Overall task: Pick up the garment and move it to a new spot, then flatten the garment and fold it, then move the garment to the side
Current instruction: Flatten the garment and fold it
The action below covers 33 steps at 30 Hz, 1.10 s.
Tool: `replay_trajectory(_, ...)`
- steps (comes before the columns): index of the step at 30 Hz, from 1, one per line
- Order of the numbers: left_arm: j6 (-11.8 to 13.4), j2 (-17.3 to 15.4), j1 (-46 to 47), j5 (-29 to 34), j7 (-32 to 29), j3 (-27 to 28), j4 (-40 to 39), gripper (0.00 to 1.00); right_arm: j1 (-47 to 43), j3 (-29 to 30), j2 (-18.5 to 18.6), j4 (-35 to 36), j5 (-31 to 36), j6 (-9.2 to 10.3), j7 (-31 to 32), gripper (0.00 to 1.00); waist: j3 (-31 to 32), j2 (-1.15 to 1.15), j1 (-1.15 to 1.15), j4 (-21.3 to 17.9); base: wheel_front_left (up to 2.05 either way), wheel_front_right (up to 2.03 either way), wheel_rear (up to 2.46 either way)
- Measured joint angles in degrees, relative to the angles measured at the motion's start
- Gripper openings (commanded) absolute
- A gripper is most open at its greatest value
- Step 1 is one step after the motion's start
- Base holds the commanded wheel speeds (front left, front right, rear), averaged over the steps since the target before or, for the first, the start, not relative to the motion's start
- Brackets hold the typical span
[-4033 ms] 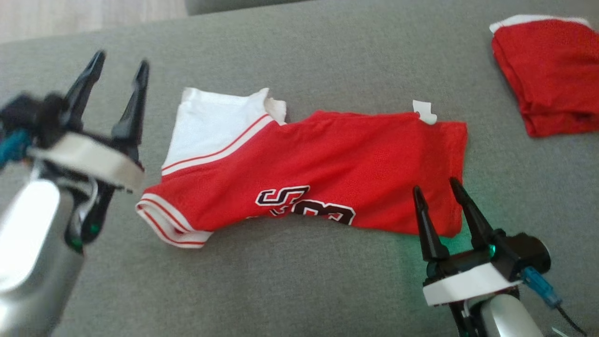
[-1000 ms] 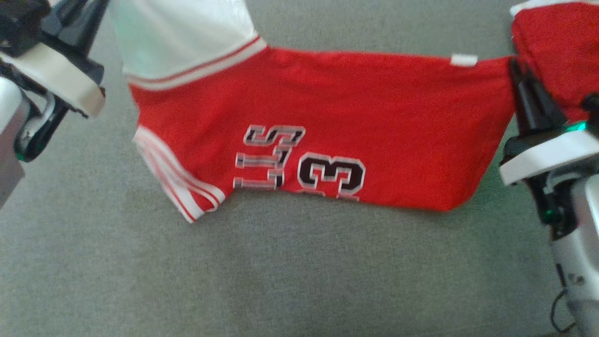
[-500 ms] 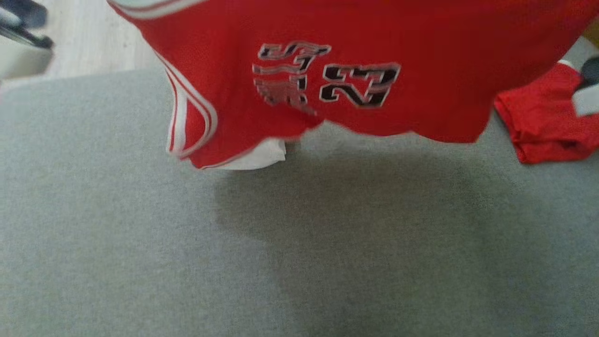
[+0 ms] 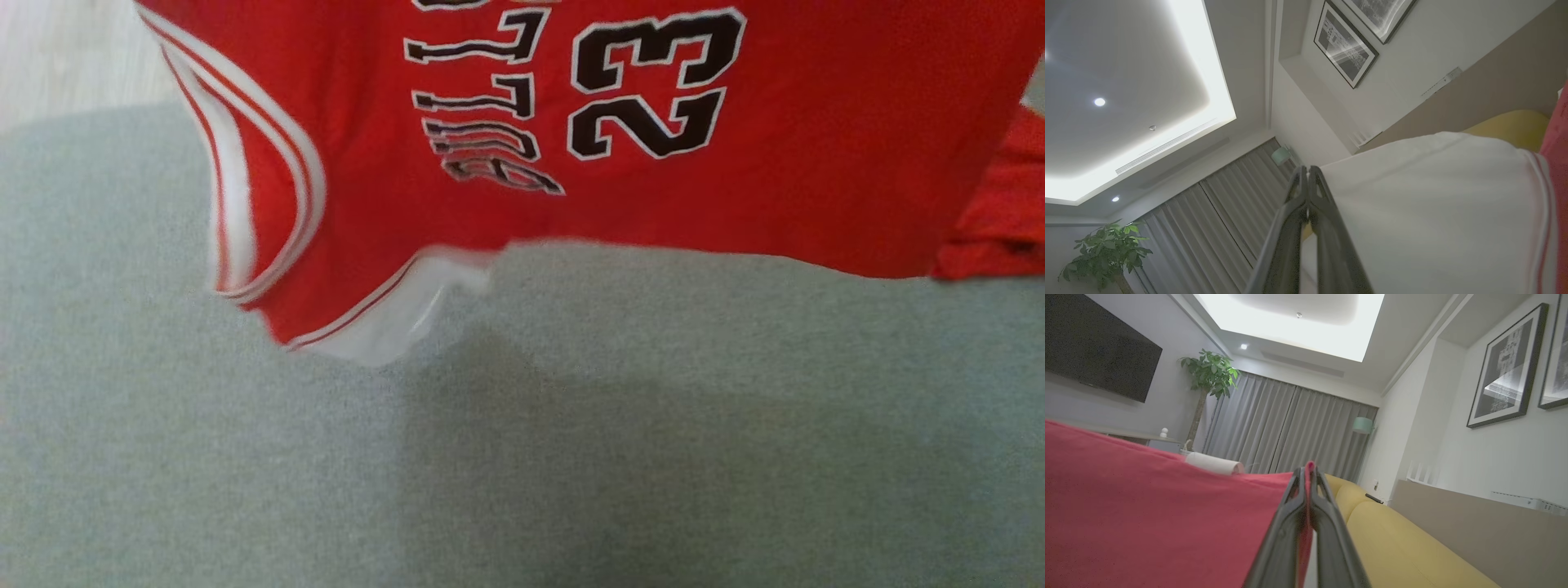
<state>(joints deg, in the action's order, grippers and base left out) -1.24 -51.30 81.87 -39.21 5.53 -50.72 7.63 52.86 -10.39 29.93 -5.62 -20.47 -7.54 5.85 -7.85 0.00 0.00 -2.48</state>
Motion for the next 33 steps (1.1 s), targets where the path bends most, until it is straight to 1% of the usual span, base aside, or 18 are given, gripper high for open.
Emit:
replay_trajectory(5,-1.7,2.7,3.5,3.3,0.6,-1.3,7.1,0.00,7.4,-2.6,-0.5,-7.1,0.9,0.00,-1.4,0.00,-4.9,0.00,0.01,1.0,0.00,0.00,0.00)
replay_trajectory(9,-2.4,5.6,6.2,5.6,3.0,-1.9,12.7,0.00,13.4,-3.9,-2.5,-13.0,2.7,0.00,-4.7,0.00,-9.6,0.00,0.02,1.8,0.00,0.00,0.00)
replay_trajectory(11,-2.6,6.8,8.5,7.9,4.5,-2.3,15.2,0.00,16.1,-4.9,-3.5,-15.9,4.1,0.00,-7.1,0.00,-11.9,0.00,0.03,2.2,0.00,0.00,0.00)
replay_trajectory(14,-2.3,8.3,12.4,10.3,6.6,-2.3,18.3,0.00,19.5,-6.1,-4.7,-19.6,6.6,0.00,-11.1,0.00,-15.1,0.00,0.03,2.6,0.00,0.00,0.00)
replay_trajectory(17,-1.6,9.9,16.3,12.7,8.3,-1.4,20.1,0.00,23.2,-5.1,-4.8,-22.3,9.9,0.00,-15.8,0.00,-17.7,-0.01,0.03,3.2,0.00,0.00,0.00)
replay_trajectory(21,-1.9,11.3,18.2,12.7,9.3,0.6,20.3,0.00,26.8,-3.8,-4.6,-24.8,13.2,0.00,-18.6,0.00,-20.2,0.00,0.02,4.4,0.00,0.00,0.00)
replay_trajectory(24,-2.9,11.3,16.0,11.4,9.3,1.5,19.3,0.00,26.6,-4.0,-4.6,-27.2,14.0,0.00,-19.1,0.00,-21.4,0.00,0.01,5.3,0.00,0.00,0.00)
replay_trajectory(28,-3.2,10.6,8.0,11.3,9.3,2.6,15.0,0.00,23.8,-4.6,-4.6,-30.0,13.9,0.00,-19.5,0.00,-22.4,-0.01,0.01,6.3,0.00,0.00,0.00)
replay_trajectory(33,-0.5,8.7,-7.0,11.6,9.3,3.2,6.5,0.00,15.1,-4.3,-4.9,-31.8,11.9,0.00,-20.1,0.00,-21.3,0.00,0.00,6.6,0.00,0.00,0.00)
